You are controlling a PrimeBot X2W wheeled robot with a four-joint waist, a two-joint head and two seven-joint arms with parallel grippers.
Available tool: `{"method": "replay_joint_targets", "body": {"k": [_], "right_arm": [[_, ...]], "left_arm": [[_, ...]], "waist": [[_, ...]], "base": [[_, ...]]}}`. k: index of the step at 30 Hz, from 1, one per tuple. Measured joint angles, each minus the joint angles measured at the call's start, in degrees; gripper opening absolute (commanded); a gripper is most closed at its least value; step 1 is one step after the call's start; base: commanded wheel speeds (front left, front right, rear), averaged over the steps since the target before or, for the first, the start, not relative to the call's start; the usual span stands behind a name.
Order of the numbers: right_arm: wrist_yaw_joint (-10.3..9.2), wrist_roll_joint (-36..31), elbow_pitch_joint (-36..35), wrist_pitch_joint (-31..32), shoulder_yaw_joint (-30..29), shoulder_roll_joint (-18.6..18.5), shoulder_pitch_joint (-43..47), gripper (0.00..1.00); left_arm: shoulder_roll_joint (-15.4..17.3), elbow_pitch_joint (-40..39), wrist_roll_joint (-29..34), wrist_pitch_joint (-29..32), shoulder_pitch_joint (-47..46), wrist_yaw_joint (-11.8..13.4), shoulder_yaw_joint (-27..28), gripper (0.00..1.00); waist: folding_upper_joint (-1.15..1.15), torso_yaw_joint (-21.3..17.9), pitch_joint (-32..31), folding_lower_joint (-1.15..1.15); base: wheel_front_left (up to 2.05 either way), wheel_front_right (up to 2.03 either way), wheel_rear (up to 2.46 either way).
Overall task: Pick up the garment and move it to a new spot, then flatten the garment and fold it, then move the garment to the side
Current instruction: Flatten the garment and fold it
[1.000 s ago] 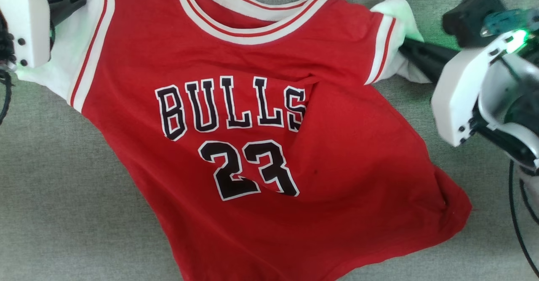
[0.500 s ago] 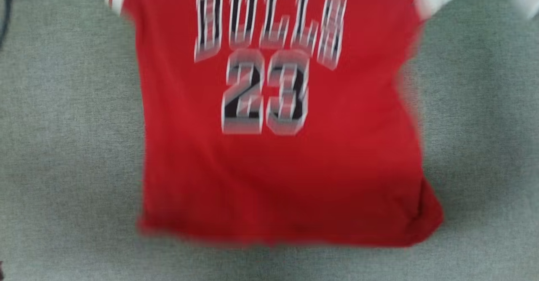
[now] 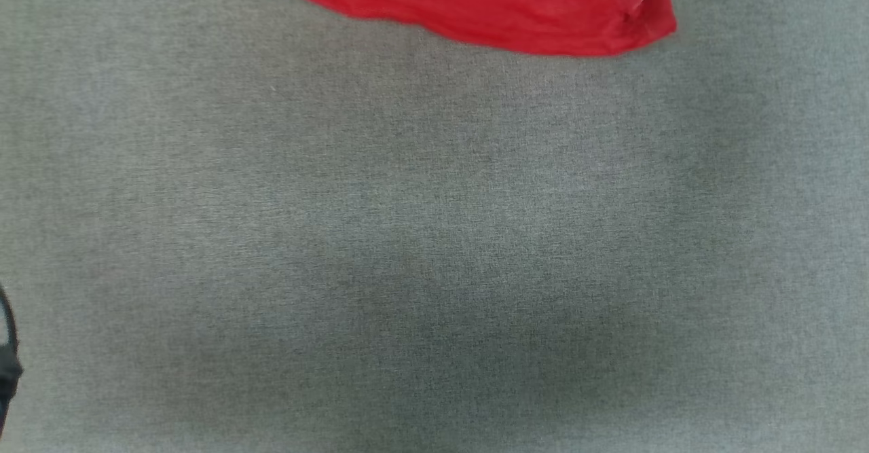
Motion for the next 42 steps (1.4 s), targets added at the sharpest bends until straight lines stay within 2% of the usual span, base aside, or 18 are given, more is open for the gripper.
{"method": "replay_joint_targets", "body": {"k": [6, 12, 16, 19, 24, 32, 42], "right_arm": [[0.01, 1.09, 4.97, -2.08, 3.09, -3.11, 4.53, 0.00], [0.01, 6.35, 2.72, -2.04, 8.29, -5.61, 13.78, 0.00], [0.01, 11.92, -3.94, 1.88, 12.57, -9.45, 24.82, 0.00], [0.01, 17.27, -10.87, 7.17, 14.45, -12.36, 36.84, 0.00], [0.00, 24.94, -22.75, 15.36, 12.46, -15.35, 57.75, 0.00], [-0.02, 32.42, -37.85, 27.60, 7.84, -15.80, 81.05, 0.00], [-0.05, 36.12, -50.25, 40.05, 3.47, -13.06, 96.54, 0.00]], "left_arm": [[3.21, -8.83, -2.77, 0.16, 10.21, 0.02, -1.64, 0.00], [8.20, -21.19, -4.87, -1.01, 23.41, 0.01, -3.59, 0.00], [12.21, -30.85, -6.34, -3.02, 34.44, 0.01, -4.91, 0.00], [14.72, -35.98, -7.01, -4.75, 44.25, 0.01, -6.28, 0.00], [15.41, -39.67, -7.55, -6.09, 59.02, 0.01, -6.43, 0.00], [14.81, -42.91, -4.57, -6.27, 75.20, 0.01, -4.79, 0.00], [21.26, -47.65, -2.20, -6.33, 85.27, 0.01, -5.61, 0.00]], "waist": [[0.00, 0.67, -2.08, 0.00], [0.00, 1.12, -5.50, 0.00], [0.00, 1.45, -8.41, 0.00], [0.00, 1.74, -10.74, 0.00], [0.00, 2.14, -14.11, 0.00], [0.00, 2.89, -15.93, 0.00], [0.00, 2.79, -15.67, 0.00]], "base": [[0.00, 0.00, 0.00], [0.00, 0.00, 0.00], [0.00, 0.00, 0.00], [0.00, 0.00, 0.00], [0.00, 0.00, 0.00], [0.00, 0.00, 0.00], [0.00, 0.00, 0.00]]}}
